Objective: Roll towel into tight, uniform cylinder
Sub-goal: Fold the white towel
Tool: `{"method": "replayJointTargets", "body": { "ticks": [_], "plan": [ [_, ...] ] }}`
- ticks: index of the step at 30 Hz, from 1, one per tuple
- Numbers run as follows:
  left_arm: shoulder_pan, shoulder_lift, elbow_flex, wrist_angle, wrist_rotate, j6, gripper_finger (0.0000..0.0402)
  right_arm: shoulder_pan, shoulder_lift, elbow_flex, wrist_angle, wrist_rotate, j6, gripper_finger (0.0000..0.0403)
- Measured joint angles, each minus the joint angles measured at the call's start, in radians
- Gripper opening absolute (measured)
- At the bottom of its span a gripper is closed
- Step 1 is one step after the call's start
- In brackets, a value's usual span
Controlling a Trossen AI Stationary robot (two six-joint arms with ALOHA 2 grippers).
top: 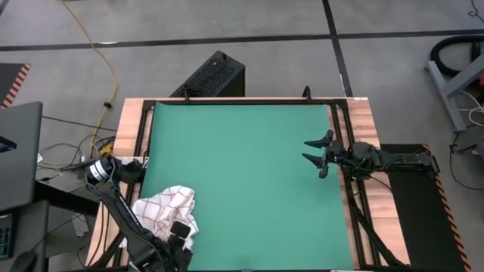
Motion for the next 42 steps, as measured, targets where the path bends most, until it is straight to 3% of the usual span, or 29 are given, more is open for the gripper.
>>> {"method": "replayJointTargets", "body": {
  "ticks": [13,23,30,42],
  "plan": [
    [-0.001,0.000,-0.001,0.001,-0.020,-0.054,0.0090,0.000,0.000,0.000,0.000,0.000,0.000,0.0249],
    [0.013,-0.001,-0.002,0.006,0.048,-0.125,0.0136,0.000,0.000,0.000,0.000,0.000,0.000,0.0249],
    [0.013,-0.001,-0.002,0.041,0.002,-0.073,0.0175,0.000,0.000,0.000,0.000,0.000,0.001,0.0249],
    [0.000,0.049,-0.002,0.028,0.029,-0.019,0.0178,0.000,0.000,-0.001,0.000,0.000,0.003,0.0249]
  ]
}}
